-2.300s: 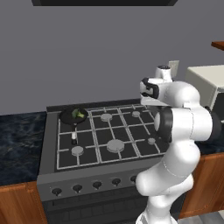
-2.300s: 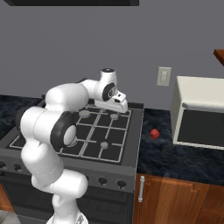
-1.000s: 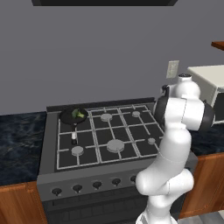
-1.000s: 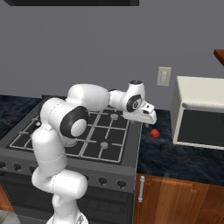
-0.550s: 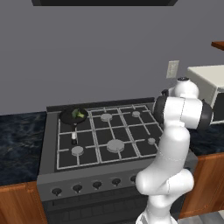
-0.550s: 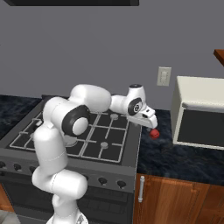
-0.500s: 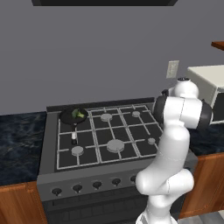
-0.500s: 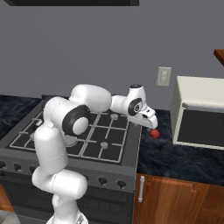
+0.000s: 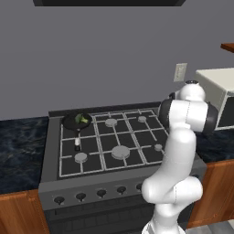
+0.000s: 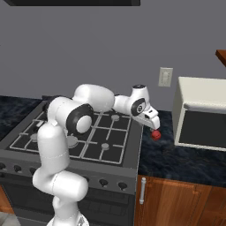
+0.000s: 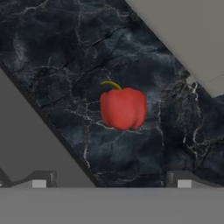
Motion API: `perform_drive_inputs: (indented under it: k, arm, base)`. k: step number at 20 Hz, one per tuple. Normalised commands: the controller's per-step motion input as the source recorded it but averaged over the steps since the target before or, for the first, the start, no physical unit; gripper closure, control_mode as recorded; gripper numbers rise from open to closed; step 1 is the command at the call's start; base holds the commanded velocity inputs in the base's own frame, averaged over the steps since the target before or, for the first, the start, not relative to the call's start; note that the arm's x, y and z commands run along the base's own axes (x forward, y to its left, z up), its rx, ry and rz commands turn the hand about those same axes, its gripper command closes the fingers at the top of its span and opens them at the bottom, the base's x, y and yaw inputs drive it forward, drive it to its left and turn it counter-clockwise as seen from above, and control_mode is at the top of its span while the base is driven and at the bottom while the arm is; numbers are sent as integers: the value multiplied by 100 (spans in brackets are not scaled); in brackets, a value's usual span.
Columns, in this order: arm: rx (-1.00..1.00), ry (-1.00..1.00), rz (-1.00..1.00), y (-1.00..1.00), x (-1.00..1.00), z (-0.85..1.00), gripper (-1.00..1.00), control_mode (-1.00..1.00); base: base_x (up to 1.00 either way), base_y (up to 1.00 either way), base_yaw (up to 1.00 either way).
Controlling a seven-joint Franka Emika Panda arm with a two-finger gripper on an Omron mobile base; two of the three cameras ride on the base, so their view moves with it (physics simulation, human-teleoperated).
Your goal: Put the broccoli and bell pepper in the pan. Then turn on the rear left burner and set the heat to medium.
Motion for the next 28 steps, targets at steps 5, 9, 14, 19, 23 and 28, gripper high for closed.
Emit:
perform_drive_inputs:
  k: [5,9,14,19,23,28]
  arm:
    - [0,-10,0,-11,22,-9,-100,-100]
    - [0,-2,0,-25,18,-27,-100,-100]
    - [0,0,0,-23,5,-16,-100,-100]
    - [0,0,-2,-29,14,-1,-100,-100]
    - [0,0,-1,-16,0,-2,-100,-100]
    - [0,0,0,-7,0,-18,-100,-100]
  base:
    - [0,0,0]
    - [0,0,0]
    - [0,0,0]
    - [0,0,0]
    - [0,0,0]
    - [0,0,0]
